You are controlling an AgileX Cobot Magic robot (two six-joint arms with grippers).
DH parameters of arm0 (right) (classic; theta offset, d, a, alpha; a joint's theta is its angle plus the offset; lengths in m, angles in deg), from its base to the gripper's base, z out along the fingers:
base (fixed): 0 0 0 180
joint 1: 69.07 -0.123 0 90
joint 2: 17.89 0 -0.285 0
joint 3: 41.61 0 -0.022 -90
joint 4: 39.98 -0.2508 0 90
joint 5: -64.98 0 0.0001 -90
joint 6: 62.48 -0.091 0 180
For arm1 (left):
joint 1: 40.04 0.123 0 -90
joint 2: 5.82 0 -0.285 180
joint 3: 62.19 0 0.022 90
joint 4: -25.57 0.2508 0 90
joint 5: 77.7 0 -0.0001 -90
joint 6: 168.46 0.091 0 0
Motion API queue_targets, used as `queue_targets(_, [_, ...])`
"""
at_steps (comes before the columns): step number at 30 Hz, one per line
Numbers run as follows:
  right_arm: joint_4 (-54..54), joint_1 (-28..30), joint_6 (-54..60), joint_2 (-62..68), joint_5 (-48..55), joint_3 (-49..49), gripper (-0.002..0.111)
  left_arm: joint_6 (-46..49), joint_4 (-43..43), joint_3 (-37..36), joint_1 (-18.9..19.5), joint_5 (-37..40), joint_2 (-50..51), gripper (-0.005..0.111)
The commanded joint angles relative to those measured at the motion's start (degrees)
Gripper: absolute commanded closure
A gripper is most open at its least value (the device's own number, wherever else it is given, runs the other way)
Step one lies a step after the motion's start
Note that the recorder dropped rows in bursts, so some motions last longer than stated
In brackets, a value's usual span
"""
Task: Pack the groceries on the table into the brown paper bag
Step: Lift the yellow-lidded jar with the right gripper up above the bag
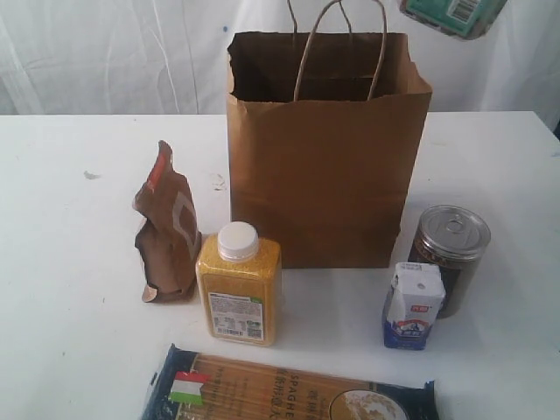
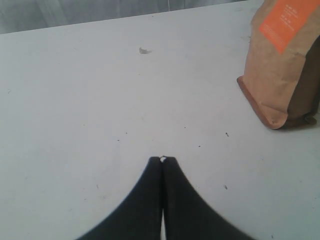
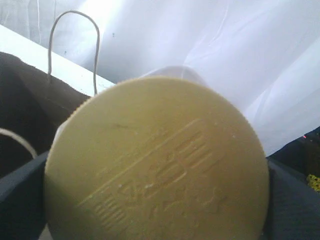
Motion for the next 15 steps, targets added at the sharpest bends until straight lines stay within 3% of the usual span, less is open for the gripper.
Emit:
queue_targets(1, [-4.5, 1.7, -0.4, 4.4, -5.4, -2.3, 0.108, 0.0, -0.2, -0.2, -0.3, -0.4, -0.2, 0.107])
queue_targets(15, [-12.6, 1.5, 0.0, 8.4, -8.6, -3.5, 0.108, 0.0, -0.2, -0.2, -0.3, -0.4, -0.2, 0.107])
